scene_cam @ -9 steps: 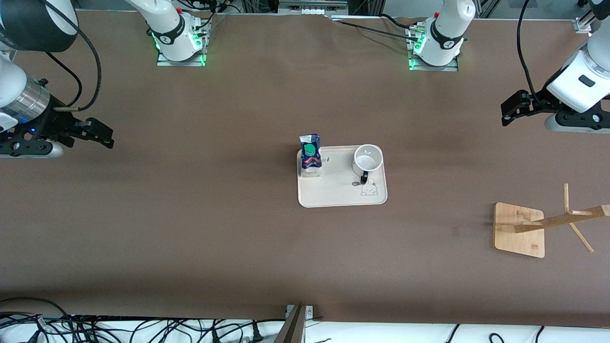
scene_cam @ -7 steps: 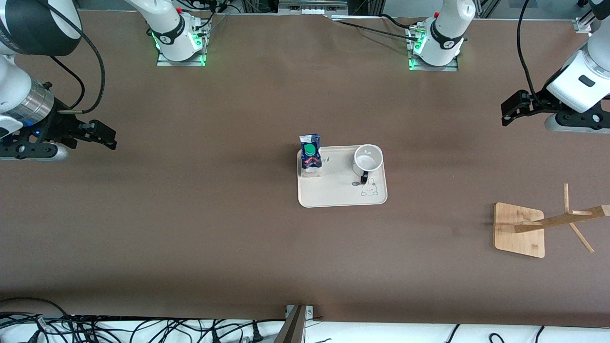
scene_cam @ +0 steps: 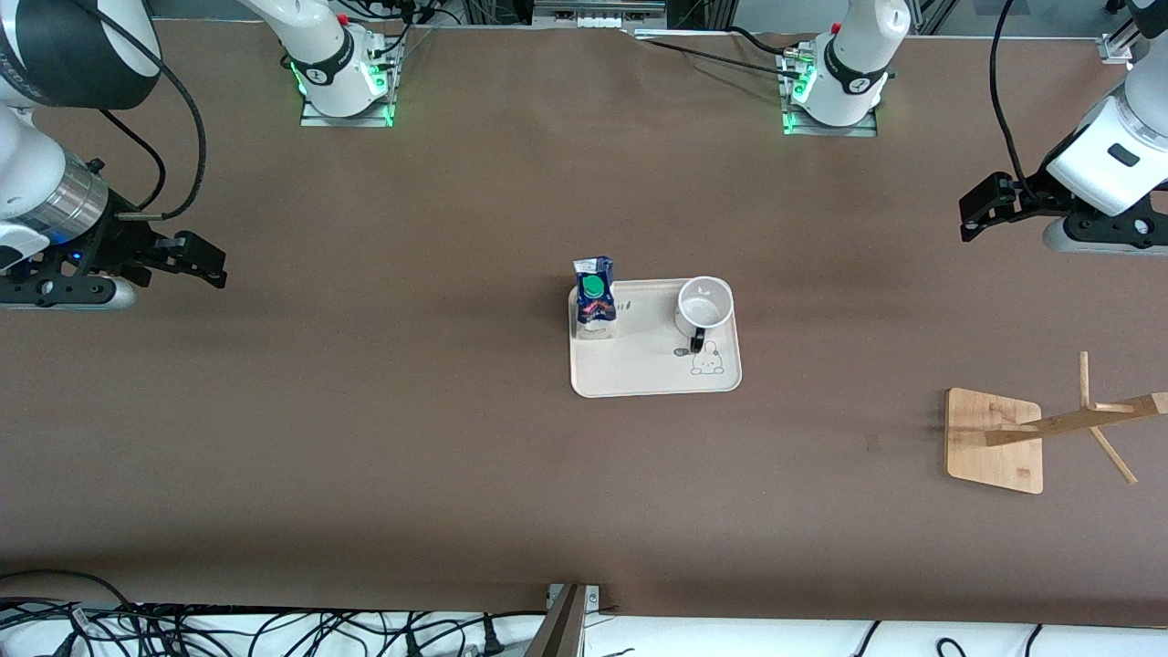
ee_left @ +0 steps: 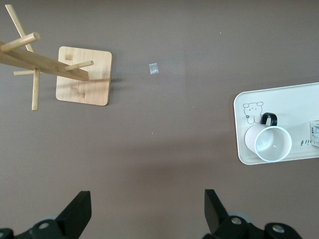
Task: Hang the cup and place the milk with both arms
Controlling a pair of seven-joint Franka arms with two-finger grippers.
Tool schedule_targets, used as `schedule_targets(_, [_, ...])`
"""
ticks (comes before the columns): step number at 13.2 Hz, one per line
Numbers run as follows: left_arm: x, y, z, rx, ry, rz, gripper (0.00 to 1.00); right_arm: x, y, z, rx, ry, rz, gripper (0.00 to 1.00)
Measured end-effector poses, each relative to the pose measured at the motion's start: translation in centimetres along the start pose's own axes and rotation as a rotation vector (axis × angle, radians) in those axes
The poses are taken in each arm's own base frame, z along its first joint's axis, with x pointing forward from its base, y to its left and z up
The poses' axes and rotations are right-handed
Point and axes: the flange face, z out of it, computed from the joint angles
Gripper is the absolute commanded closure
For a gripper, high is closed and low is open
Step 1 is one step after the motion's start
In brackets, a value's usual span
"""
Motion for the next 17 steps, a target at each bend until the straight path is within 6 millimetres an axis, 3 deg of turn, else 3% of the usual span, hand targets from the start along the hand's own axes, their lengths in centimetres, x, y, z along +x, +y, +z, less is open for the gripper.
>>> schedule_targets(7, [0.0,0.0,0.0,0.0,-0.002,0.0,0.0,-2.2,-0.5,-0.1,0.004,-0.11,-0.071,0.0])
schedule_targets(9, [0.0,0.0,0.0,0.0,-0.002,0.0,0.0,-3.1,-2.3,0.2,0.021,-0.115,-0.1,0.0])
schedule_targets(12, [0.0,0.0,0.0,0.0,-0.002,-0.001,0.0,-3.6,-7.7,1.8,0.036,-0.104,-0.111,0.0])
schedule_targets(17, [0.0,-0.1,0.0,0.0,-0.003,-0.001,0.0,-4.5,-20.3,6.3,0.081,-0.072,-0.044,0.0])
